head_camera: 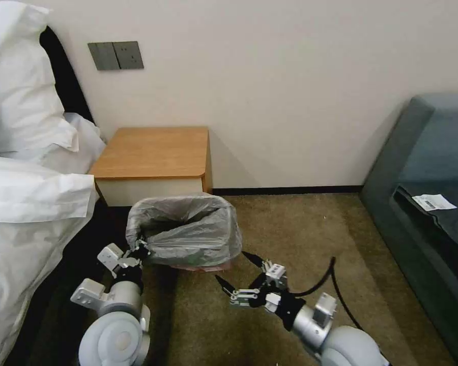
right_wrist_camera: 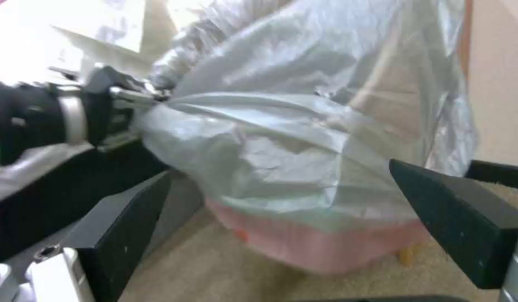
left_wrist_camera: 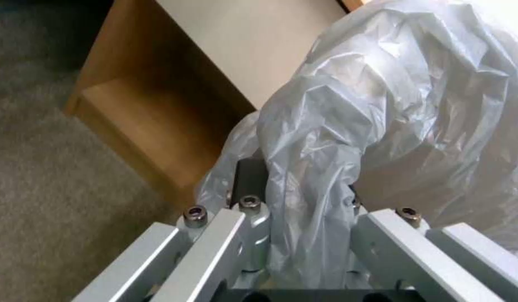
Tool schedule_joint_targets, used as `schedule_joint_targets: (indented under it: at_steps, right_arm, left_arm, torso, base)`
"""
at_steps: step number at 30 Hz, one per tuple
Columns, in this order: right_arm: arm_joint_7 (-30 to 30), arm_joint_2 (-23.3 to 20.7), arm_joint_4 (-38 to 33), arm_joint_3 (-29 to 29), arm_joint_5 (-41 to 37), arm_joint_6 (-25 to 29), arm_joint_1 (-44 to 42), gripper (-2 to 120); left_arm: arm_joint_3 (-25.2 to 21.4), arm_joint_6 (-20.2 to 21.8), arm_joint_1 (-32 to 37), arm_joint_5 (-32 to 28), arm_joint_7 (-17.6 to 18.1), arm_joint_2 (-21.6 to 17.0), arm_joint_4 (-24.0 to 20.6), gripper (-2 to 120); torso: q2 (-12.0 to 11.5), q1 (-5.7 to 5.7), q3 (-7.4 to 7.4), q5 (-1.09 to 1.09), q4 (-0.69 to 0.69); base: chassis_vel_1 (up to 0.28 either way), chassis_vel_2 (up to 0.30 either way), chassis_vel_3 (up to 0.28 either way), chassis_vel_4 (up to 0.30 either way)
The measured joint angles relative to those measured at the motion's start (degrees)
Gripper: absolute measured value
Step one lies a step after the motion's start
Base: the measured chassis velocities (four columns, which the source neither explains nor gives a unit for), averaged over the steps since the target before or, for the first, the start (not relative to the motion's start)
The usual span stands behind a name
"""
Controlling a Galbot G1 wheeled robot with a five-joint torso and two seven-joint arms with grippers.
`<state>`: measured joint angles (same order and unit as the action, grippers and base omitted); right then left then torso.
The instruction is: Pick up the garbage bag from the table and place it over the trash can.
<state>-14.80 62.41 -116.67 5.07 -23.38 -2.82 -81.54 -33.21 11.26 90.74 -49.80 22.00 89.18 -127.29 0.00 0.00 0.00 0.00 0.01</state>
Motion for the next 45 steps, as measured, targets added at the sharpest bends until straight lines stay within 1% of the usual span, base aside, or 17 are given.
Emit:
schedule_joint_targets:
  at_steps: [10, 11, 12, 15, 16, 19, 20, 21, 24, 25, 28, 29, 33, 34, 37, 38, 45]
  right_arm:
    - [0.20, 1.19, 4.72, -0.72, 0.16, 0.42, 2.07, 99]
    - [0.22, 1.21, 4.98, -0.87, 0.12, 0.55, 2.16, 94]
    - [0.22, 1.21, 4.98, -0.87, 0.12, 0.55, 2.16, 94]
    - [0.25, 1.28, 5.01, -0.94, 0.06, 0.65, 2.30, 82]
    - [0.25, 1.28, 5.01, -0.94, 0.06, 0.65, 2.30, 82]
    - [0.54, 1.40, 4.76, -1.14, 0.03, 0.66, 2.73, 68]
    - [0.54, 1.40, 4.76, -1.14, 0.03, 0.66, 2.73, 68]
    - [0.79, 1.51, 4.08, -1.26, -0.03, 0.58, 2.84, 61]
    - [1.06, 1.89, 3.19, -1.82, -0.18, 0.43, 2.50, 47]
    - [1.06, 1.89, 3.19, -1.82, -0.18, 0.43, 2.50, 47]
    - [1.44, 2.64, 3.22, -2.17, -0.42, 0.41, 2.36, 34]
    - [1.44, 2.64, 3.22, -2.17, -0.42, 0.41, 2.36, 34]
    - [1.57, 3.14, 3.26, -2.21, -0.38, 0.46, 2.43, 15]
    - [1.57, 3.14, 3.26, -2.21, -0.38, 0.46, 2.43, 15]
    - [1.64, 3.27, 3.45, -2.20, -0.26, 0.59, 2.38, 2]
    - [1.65, 3.26, 3.50, -2.19, -0.21, 0.63, 2.35, 0]
    - [1.68, 3.39, 4.34, -2.17, -0.07, 0.76, 2.61, 0]
  left_arm:
    - [0.50, -0.05, 0.59, 0.22, -0.06, 0.06, -1.44, 8]
    - [0.62, -0.01, 0.59, 0.17, -0.06, 0.06, -1.84, 8]
    - [0.62, -0.01, 0.59, 0.17, -0.06, 0.06, -1.84, 8]
    - [0.69, 0.07, 0.62, 0.12, -0.06, -0.01, -2.12, 8]
    - [0.69, 0.07, 0.62, 0.12, -0.06, -0.01, -2.12, 8]
    - [0.71, 0.14, 0.76, 0.08, -0.05, -0.18, -2.24, 8]
    - [0.71, 0.14, 0.76, 0.08, -0.05, -0.18, -2.24, 8]
    - [0.69, 0.13, 0.86, 0.08, -0.06, -0.22, -2.05, 8]
    - [0.47, 0.08, 1.17, 0.08, -0.05, -0.21, -1.33, 8]
    - [0.47, 0.08, 1.17, 0.08, -0.05, -0.21, -1.33, 8]
    - [0.47, 0.03, 1.12, 0.06, -0.05, -0.12, -1.34, 8]
    - [0.47, 0.03, 1.12, 0.06, -0.05, -0.12, -1.34, 8]
    - [0.46, -0.01, 1.16, 0.06, -0.05, -0.05, -1.33, 8]
    - [0.46, -0.01, 1.16, 0.06, -0.05, -0.05, -1.33, 8]
    - [0.50, -0.05, 1.22, 0.06, -0.06, 0.12, -1.30, 8]
    - [0.54, -0.05, 1.22, 0.06, -0.05, 0.15, -1.30, 8]
    - [0.63, -0.05, 1.46, 0.01, -0.05, 0.33, -1.58, 8]
  torso:
    - [0.00, 0.00, 0.00, 0.00, -0.01]
    - [0.00, 0.00, 0.00, 0.00, -0.01]
    - [0.00, 0.00, 0.00, 0.00, -0.01]
    - [0.00, 0.00, 0.00, 0.00, -0.01]
    - [0.00, 0.00, 0.00, 0.00, -0.01]
    - [0.00, 0.00, 0.00, 0.00, -0.01]
    - [0.00, 0.00, 0.00, 0.00, -0.01]
    - [0.00, 0.00, 0.00, 0.00, -0.01]
    - [0.00, 0.00, 0.00, 0.00, -0.01]
    - [0.00, 0.00, 0.00, 0.00, -0.01]
    - [0.00, 0.00, 0.00, 0.00, -0.01]
    - [0.00, 0.00, 0.00, 0.00, -0.01]
    - [0.00, 0.00, 0.00, 0.00, -0.01]
    - [0.00, 0.00, 0.00, 0.00, -0.01]
    - [0.00, 0.00, 0.00, 0.00, -0.01]
    - [0.00, 0.00, 0.00, 0.00, -0.01]
    - [0.00, 0.00, 0.00, 0.00, -0.01]
  base:
    - [0.000, 0.000, 0.000, 0.000]
    - [0.000, 0.000, 0.000, 0.000]
    - [0.000, 0.000, 0.000, 0.000]
    - [0.000, 0.000, 0.000, 0.000]
    - [0.000, 0.000, 0.000, 0.000]
    - [0.000, 0.000, 0.000, 0.000]
    - [0.000, 0.000, 0.000, 0.000]
    - [0.000, 0.000, 0.000, 0.000]
    - [0.000, 0.000, 0.000, 0.000]
    - [0.000, 0.000, 0.000, 0.000]
    - [0.000, 0.000, 0.000, 0.000]
    - [0.000, 0.000, 0.000, 0.000]
    - [0.000, 0.000, 0.000, 0.000]
    - [0.000, 0.000, 0.000, 0.000]
    - [0.000, 0.000, 0.000, 0.000]
    - [0.000, 0.000, 0.000, 0.000]
    - [0.000, 0.000, 0.000, 0.000]
